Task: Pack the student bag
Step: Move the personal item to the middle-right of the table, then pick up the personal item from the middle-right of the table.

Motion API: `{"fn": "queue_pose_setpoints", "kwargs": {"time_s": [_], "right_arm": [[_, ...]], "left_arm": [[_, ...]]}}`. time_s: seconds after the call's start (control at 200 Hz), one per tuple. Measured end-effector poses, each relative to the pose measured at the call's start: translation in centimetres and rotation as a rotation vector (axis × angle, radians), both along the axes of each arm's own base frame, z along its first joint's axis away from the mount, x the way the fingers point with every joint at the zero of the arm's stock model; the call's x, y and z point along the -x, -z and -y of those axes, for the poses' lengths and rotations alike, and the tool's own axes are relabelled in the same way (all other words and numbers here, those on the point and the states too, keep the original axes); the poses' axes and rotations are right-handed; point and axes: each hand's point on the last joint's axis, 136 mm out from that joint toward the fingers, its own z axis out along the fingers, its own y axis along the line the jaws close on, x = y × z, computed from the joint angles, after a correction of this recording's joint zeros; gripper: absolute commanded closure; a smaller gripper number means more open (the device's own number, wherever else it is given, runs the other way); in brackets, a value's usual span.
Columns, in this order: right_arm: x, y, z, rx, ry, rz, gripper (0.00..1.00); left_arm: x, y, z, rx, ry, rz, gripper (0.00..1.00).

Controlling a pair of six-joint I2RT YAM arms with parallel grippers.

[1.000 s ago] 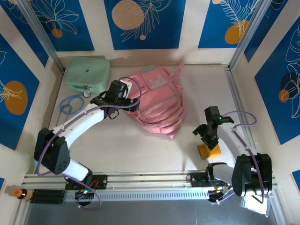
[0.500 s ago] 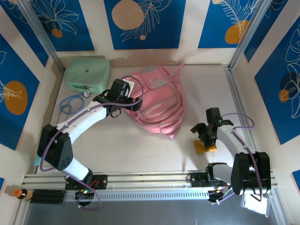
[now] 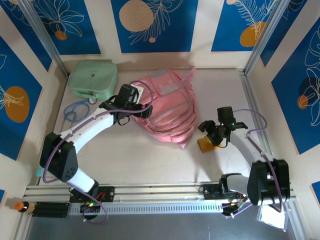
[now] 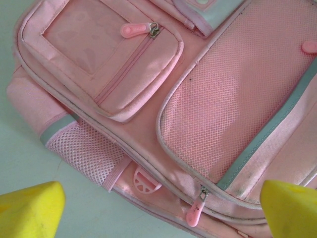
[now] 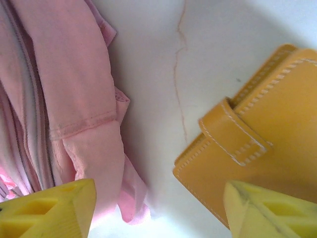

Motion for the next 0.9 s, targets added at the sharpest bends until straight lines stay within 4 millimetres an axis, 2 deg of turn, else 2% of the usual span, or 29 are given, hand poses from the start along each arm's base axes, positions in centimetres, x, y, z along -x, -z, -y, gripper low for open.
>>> {"fn": "queue_pose_setpoints", "kwargs": {"time_s": [0.145, 0.24, 0.385, 0.465, 0.9], "right_arm": [[1.8, -0.1, 2.1, 0.061, 0.109, -0.034, 0.45], [3.1, 1.4, 3.4, 0.061, 0.19, -0.085, 0.49], [5.0, 3.8, 3.9, 0.053, 0.243, -0.177, 0.53], [5.3, 4.4, 3.9, 0.047, 0.257, -0.209, 0.56], [4.7, 6.1, 3.4, 0.008, 0.272, -0.266, 0.56]], "left_arm": [[-0.4, -0.5, 0.5, 0.006, 0.005, 0.009, 0.0], [-0.6, -0.8, 0.7, 0.009, 0.007, 0.015, 0.0], [-0.5, -0.9, 0.9, 0.012, 0.014, 0.014, 0.0], [-0.4, -0.8, 1.0, 0.01, 0.015, 0.01, 0.01], [-0.1, -0.7, 1.3, 0.002, 0.017, -0.015, 0.02]]}}
